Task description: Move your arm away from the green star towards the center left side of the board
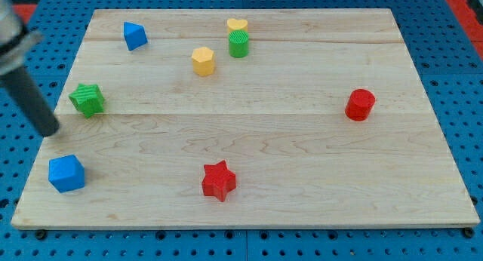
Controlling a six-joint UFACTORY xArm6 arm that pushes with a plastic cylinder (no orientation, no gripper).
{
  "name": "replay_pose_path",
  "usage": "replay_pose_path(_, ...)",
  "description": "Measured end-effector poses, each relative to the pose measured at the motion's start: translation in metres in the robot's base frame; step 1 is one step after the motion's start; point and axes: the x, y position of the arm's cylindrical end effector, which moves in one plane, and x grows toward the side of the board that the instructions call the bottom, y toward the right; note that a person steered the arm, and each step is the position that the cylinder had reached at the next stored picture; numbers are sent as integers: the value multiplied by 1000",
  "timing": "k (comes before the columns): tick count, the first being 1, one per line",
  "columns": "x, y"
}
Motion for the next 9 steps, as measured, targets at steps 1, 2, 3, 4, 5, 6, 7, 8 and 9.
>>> replay_pose_path(1,-43,13)
replay_pose_path(2,-65,67)
replay_pose_path(3,-60,102)
replay_pose_path(4,-60,97)
replay_pose_path(5,-65,82)
replay_pose_path(6,-67,69)
replay_pose_path(7,-73,68)
replay_pose_path(8,-79,63)
replay_pose_path(9,-87,58)
